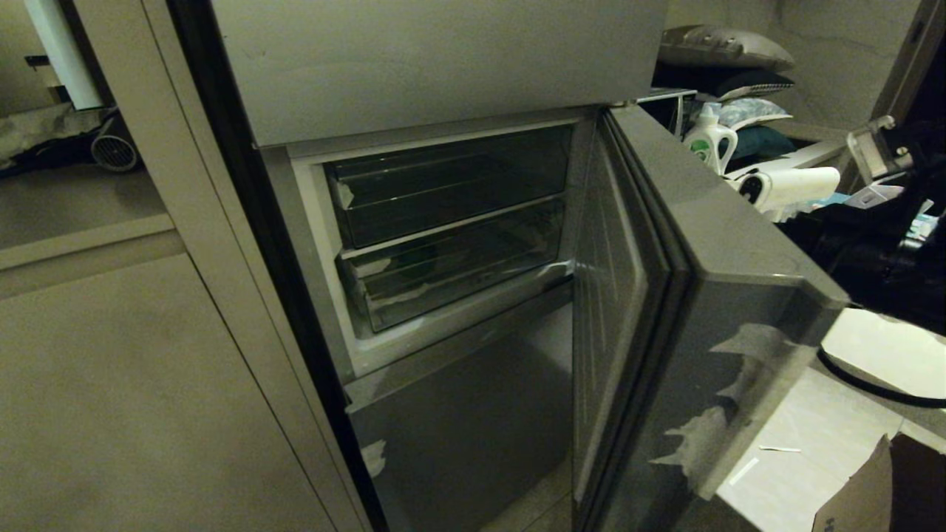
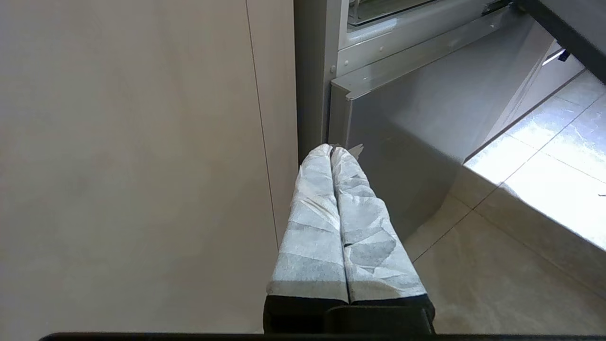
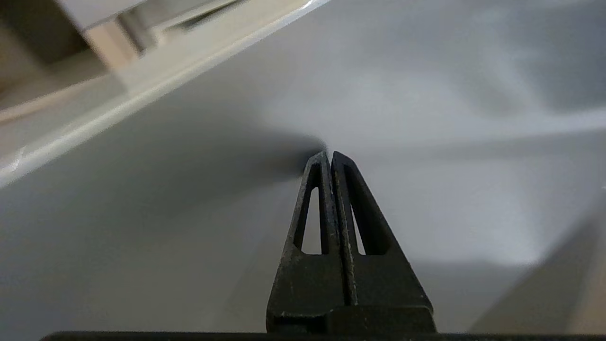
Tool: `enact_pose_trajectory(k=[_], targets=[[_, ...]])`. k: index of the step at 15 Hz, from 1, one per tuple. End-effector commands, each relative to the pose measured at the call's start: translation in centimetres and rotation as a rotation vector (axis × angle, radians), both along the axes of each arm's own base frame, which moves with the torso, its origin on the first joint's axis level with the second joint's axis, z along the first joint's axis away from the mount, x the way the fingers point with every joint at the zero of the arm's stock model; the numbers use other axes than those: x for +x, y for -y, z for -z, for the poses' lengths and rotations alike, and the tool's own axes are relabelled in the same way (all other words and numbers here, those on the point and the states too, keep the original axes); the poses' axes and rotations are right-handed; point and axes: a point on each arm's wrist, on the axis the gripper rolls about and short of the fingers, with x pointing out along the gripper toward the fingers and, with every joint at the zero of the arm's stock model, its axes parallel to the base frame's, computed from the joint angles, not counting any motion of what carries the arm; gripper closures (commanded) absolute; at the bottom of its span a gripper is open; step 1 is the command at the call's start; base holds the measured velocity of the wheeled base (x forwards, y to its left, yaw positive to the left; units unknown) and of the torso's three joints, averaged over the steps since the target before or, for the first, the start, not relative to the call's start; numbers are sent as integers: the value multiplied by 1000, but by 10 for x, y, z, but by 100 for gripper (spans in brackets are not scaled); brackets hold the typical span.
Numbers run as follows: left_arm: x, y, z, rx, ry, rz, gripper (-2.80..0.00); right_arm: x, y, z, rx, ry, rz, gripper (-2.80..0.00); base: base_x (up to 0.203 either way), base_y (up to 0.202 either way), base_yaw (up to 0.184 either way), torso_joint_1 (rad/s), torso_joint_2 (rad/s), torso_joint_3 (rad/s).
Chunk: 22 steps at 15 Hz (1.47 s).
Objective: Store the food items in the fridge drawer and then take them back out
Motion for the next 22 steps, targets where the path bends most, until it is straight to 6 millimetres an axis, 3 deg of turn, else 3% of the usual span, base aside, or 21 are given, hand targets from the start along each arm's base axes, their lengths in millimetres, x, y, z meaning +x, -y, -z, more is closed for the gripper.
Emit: enact_pose_trajectory(k=[1, 5, 9, 12, 18, 22], targets=[[0, 0, 0, 0, -2, -1, 0, 36, -14, 20, -7, -38, -64, 0, 0, 0, 0, 0, 0, 0], [0, 0, 0, 0, -2, 1, 0, 73, -64, 41, -4, 49, -187, 0, 0, 0, 0, 0, 0, 0], [0, 0, 0, 0, -2, 0, 0, 95, -107, 62, -20, 163, -159, 0, 0, 0, 0, 0, 0, 0], [0, 0, 0, 0, -2, -1, 0, 98, -112, 67, -15, 175, -144, 0, 0, 0, 0, 0, 0, 0], [0, 0, 0, 0, -2, 1, 0, 96, -115, 59, 13, 247, -139, 0, 0, 0, 0, 0, 0, 0], [0, 0, 0, 0, -2, 1, 0, 113, -132, 56, 34, 298, -158, 0, 0, 0, 0, 0, 0, 0]])
